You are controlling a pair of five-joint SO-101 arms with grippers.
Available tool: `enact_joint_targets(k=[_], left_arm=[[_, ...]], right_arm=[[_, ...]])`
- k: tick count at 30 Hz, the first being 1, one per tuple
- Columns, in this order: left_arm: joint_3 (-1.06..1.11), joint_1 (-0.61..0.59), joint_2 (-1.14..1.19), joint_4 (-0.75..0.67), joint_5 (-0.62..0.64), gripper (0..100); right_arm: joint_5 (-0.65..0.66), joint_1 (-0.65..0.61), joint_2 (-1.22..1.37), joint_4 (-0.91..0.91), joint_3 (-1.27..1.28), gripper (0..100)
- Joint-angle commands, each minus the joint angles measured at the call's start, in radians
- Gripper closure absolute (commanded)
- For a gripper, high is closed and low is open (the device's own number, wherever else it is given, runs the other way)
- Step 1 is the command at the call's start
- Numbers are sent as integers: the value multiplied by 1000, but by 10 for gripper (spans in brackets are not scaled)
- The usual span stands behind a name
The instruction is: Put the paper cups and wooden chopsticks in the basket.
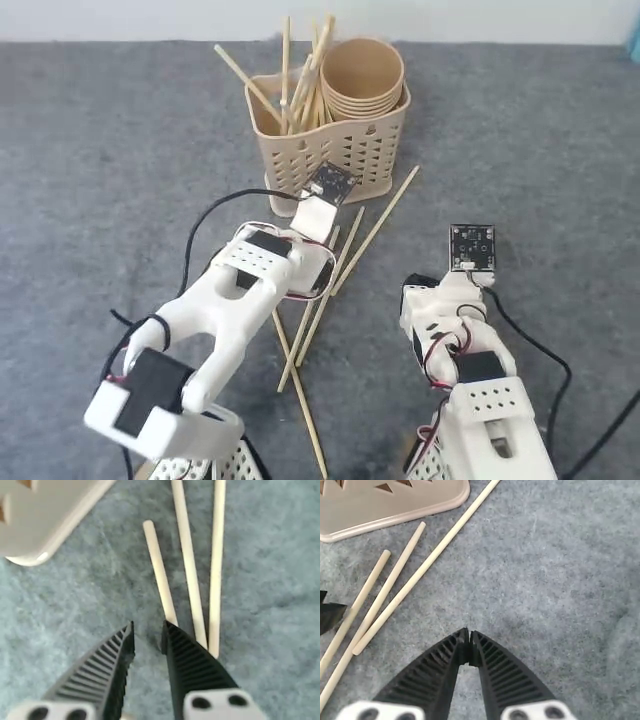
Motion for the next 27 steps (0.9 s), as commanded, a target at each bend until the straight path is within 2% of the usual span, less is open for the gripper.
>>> enact_joint_targets(k=[1,10,13,20,27], left_arm=[[-36,12,-5,8,0,918],[-62,11,-46,9,6,915],[-70,23,-81,49,8,913],[-68,38,-32,69,8,796],[-134,29,78,64,11,866]], right_arm=[[15,4,-24,-27,-3,986],[15,4,-24,-27,-3,986],[15,4,-24,-27,-3,986],[15,4,-24,-27,-3,986],[15,4,-24,-27,-3,986]])
